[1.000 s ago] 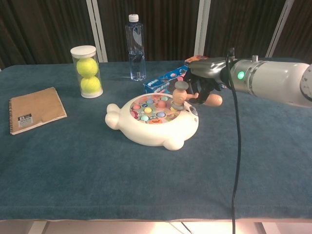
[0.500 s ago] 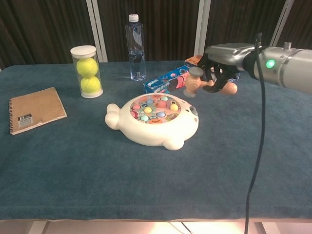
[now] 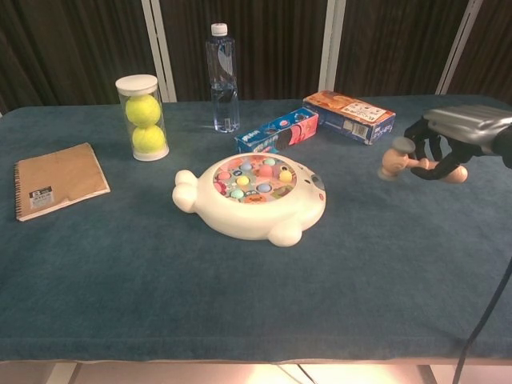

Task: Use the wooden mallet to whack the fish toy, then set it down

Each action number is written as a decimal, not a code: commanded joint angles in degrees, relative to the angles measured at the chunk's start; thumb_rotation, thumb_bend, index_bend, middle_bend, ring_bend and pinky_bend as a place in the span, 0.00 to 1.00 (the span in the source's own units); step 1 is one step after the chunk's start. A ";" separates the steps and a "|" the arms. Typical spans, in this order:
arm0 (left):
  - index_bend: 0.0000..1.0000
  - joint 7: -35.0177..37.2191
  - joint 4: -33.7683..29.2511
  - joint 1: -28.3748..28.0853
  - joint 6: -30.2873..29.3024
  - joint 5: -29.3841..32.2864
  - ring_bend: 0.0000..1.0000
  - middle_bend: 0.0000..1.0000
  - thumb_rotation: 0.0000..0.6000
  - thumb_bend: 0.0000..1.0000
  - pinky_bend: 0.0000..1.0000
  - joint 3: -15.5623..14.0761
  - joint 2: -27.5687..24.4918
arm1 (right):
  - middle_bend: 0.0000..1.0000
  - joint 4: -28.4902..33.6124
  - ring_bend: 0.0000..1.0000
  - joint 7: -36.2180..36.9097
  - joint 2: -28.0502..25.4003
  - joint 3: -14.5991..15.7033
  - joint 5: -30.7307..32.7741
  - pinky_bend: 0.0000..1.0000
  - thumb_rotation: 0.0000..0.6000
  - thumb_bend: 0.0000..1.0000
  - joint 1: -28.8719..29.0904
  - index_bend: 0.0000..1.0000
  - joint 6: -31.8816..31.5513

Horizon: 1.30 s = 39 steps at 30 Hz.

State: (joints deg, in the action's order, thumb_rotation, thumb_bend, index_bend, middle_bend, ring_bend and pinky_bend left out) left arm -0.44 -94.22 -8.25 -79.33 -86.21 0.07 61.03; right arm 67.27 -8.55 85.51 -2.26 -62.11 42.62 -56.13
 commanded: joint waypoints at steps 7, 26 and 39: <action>0.00 0.06 -0.02 -0.11 0.31 0.21 0.00 0.00 1.00 0.08 0.08 0.04 -0.08 | 0.78 -11.21 0.63 8.02 5.85 0.80 -7.30 0.68 1.00 0.53 -2.95 0.85 2.53; 0.00 0.23 -0.07 -0.12 0.42 0.20 0.00 0.00 1.00 0.08 0.08 -0.03 -0.19 | 0.47 -18.20 0.39 17.86 8.12 -0.91 -12.89 0.53 1.00 0.49 -4.63 0.46 4.71; 0.00 0.38 -0.06 -0.04 0.28 0.08 0.00 0.00 1.00 0.08 0.08 -0.07 -0.25 | 0.42 -19.14 0.35 19.46 8.27 -1.42 -14.48 0.51 1.00 0.45 -5.19 0.39 5.24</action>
State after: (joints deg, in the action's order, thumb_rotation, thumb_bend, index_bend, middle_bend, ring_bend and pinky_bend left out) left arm -0.07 -94.29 -8.30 -79.04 -86.13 -0.01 60.79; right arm 48.14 10.88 93.79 -3.65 -76.55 37.47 -50.88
